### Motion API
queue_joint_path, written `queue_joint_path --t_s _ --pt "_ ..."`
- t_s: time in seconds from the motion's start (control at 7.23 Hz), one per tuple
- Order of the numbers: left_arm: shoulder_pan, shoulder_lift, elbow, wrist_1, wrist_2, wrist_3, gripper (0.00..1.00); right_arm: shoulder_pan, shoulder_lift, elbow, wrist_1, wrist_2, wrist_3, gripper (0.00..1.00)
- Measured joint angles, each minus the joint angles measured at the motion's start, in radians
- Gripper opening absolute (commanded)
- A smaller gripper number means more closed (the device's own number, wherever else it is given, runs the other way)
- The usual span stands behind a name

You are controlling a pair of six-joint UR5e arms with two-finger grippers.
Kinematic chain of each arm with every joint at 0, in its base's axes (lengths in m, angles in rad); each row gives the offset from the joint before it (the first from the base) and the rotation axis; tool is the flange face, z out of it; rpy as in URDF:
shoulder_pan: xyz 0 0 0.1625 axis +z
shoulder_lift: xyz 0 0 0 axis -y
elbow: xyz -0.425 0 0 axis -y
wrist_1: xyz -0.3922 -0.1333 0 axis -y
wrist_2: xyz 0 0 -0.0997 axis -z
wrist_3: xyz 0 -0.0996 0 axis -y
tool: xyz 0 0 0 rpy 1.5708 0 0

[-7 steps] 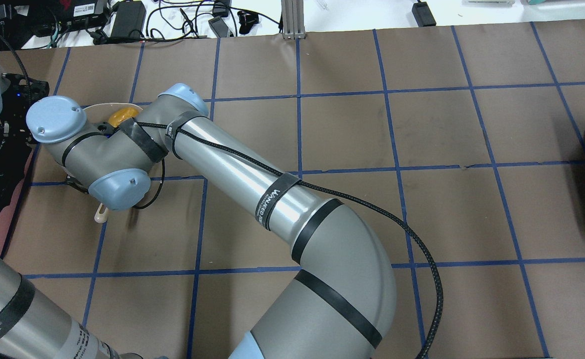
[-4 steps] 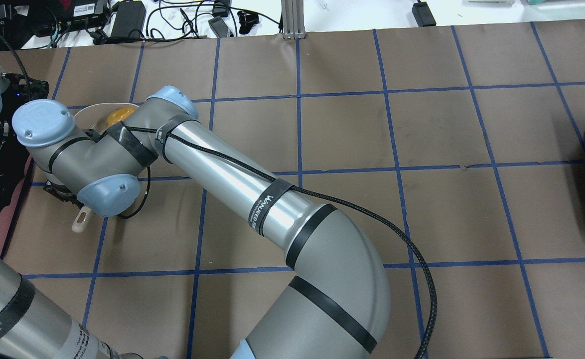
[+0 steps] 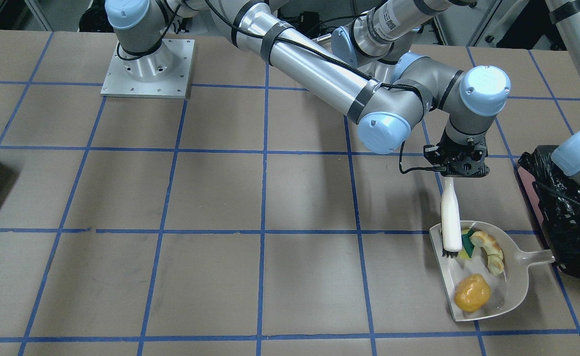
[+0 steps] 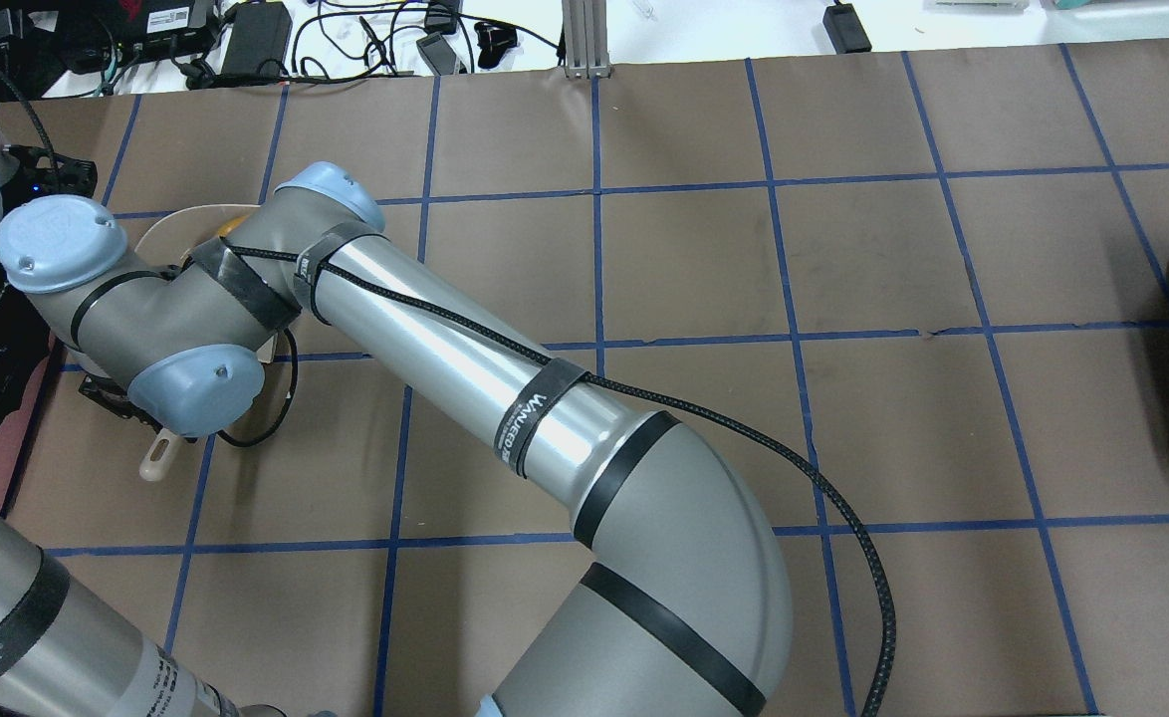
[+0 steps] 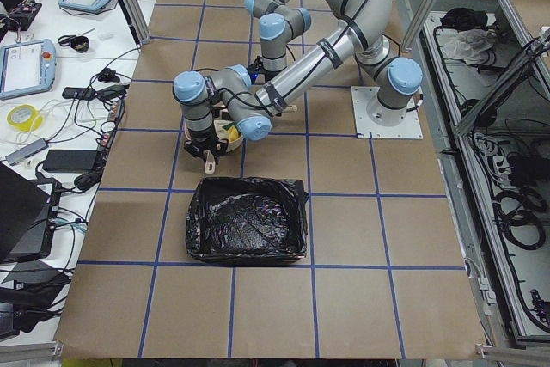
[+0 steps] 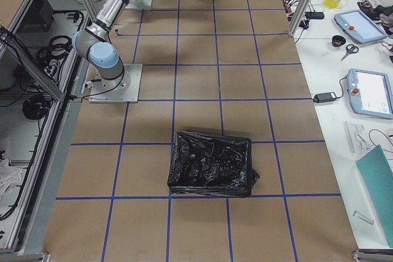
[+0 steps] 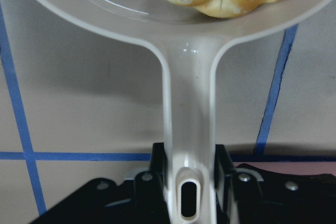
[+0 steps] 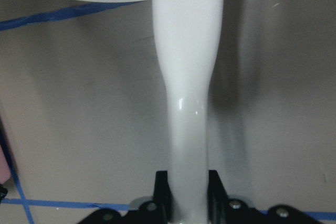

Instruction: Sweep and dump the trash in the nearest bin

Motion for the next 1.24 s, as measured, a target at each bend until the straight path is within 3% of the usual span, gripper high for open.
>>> queue_joint_path --t_s 0.55,0.97,1.24 --pt "0.002 0.022 -0.003 -0.003 -0.037 -0.002 0.00 -0.015 -0.049 0.044 0.062 -0.023 0.004 0.00" --pt "0.014 0.038 -0.004 -0.021 -0.093 -0.003 0.00 -0.110 -0.165 0.056 0.276 -0.077 -0.095 0.00" --pt "0.052 0.072 0.002 -0.097 -0.145 -0.003 0.00 -0.195 -0.237 0.112 0.334 -0.140 -0.182 0.00"
